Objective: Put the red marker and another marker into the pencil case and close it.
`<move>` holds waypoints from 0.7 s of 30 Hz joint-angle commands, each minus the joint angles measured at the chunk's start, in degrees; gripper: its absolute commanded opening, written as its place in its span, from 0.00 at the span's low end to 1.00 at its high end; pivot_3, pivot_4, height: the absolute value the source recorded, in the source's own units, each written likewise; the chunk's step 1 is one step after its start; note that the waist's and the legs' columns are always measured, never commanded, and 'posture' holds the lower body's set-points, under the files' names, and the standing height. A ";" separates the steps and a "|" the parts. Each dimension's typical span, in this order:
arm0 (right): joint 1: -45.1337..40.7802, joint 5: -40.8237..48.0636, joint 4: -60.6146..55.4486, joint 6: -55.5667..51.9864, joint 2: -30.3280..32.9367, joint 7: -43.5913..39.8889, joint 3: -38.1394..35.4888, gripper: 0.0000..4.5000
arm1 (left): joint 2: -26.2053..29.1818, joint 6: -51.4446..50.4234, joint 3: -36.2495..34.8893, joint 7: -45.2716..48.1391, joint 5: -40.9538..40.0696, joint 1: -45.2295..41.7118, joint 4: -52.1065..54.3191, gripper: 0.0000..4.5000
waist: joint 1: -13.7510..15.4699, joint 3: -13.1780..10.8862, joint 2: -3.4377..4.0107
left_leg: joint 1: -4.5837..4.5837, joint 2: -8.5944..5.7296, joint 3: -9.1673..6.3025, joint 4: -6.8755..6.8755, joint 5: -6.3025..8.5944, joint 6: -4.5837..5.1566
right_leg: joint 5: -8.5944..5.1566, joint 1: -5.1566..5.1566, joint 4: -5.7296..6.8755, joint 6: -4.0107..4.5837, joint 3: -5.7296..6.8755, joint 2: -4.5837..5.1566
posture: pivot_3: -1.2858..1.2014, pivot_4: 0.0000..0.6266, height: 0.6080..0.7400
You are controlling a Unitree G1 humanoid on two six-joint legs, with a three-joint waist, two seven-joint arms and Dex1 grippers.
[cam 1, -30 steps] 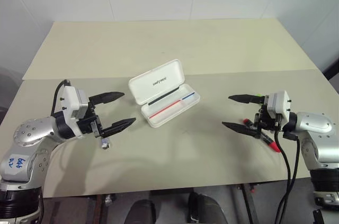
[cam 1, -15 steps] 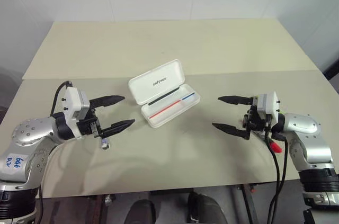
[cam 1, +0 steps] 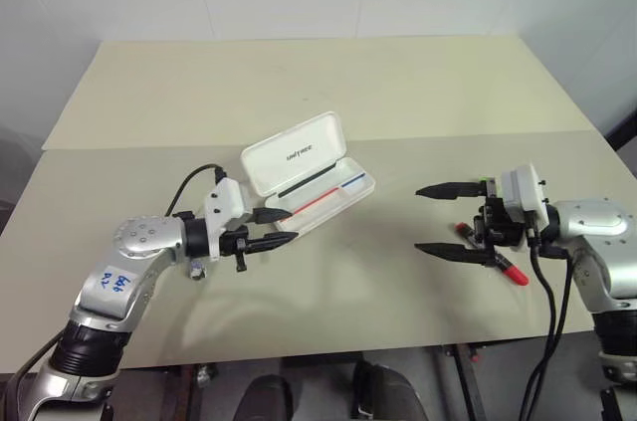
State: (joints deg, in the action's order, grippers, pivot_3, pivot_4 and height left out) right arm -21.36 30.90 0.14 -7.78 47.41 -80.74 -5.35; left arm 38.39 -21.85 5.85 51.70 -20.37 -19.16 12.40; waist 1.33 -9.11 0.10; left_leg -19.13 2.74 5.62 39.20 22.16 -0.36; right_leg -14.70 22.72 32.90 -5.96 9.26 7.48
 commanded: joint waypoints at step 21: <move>-3.10 4.30 -10.14 -5.32 2.66 0.63 -3.80 1.00 | -2.51 -8.59 11.42 0.33 11.54 -9.32 -6.89 0.36 | 0.08 0.06 -0.12 | 0.02 0.01 -0.04 0.07 -0.01 0.02 | 0.00 -0.07 0.03 -0.01 0.01 0.00 | 0.52 0.24 1.00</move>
State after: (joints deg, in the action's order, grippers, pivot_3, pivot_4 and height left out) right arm -23.02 33.52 -7.66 -12.85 48.80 -80.52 -6.94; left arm 34.99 -29.07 15.91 51.05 -10.43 -27.67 6.00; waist 1.41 -9.04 -0.03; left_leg -19.11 2.75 5.59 39.27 22.14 -0.34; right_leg -14.70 22.65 32.92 -5.97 9.27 7.48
